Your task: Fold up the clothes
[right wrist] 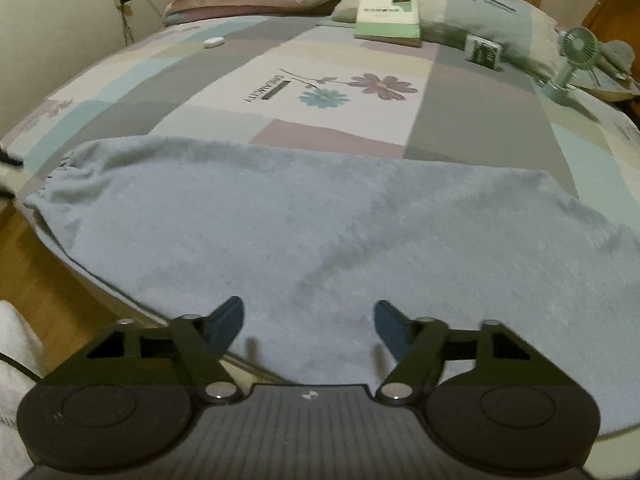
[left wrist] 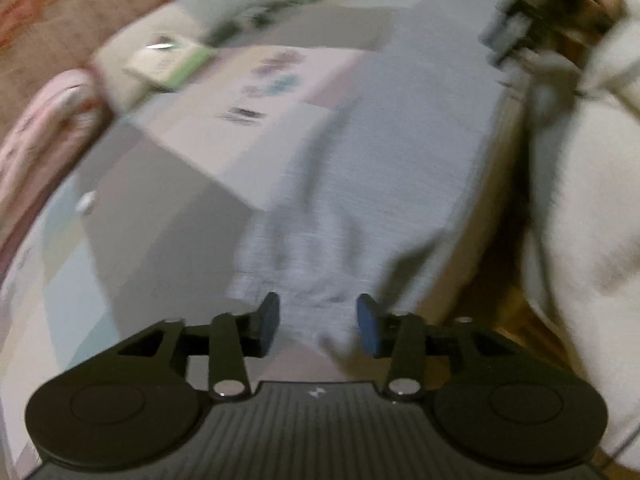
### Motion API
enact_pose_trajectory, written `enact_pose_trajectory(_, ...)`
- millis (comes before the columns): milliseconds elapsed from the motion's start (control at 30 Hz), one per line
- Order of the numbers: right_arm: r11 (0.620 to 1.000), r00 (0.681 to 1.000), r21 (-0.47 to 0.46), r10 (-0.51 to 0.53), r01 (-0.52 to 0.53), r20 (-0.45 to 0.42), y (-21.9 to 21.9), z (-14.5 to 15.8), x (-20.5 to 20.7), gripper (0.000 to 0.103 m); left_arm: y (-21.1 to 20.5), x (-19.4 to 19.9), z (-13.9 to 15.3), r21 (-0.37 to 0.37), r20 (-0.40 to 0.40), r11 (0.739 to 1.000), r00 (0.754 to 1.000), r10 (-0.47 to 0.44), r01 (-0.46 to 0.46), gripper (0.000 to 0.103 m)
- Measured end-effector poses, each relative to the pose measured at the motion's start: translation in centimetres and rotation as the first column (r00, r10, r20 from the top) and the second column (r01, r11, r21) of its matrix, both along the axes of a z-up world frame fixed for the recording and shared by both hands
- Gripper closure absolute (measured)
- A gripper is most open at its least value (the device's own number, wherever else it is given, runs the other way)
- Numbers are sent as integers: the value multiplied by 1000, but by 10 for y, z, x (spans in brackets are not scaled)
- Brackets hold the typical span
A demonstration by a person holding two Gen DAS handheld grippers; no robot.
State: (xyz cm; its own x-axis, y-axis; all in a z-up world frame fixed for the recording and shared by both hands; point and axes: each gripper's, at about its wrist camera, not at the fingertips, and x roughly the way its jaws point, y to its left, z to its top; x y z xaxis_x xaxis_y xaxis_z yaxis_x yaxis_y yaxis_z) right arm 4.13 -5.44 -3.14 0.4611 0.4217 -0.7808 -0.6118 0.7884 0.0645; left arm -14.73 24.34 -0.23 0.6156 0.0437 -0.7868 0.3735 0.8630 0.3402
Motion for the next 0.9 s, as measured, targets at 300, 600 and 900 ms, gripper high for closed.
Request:
enact_pose_trajectory(300,993,992,-9,122,-121,46,11,4,-20,41,0,40,-18,-236,45,965,990,132,-118,44)
enact_pose_trajectory(600,996,996,-4,84,-84,5,9,-6,-8,41,-11,38,-50,-131,-67,988,995,75,-83,38)
enact_pose_trajectory(900,997,997,29,75,-76,22,19,-1,-3,39,-9,77,-38,-352,19,927,990,143,-127,29)
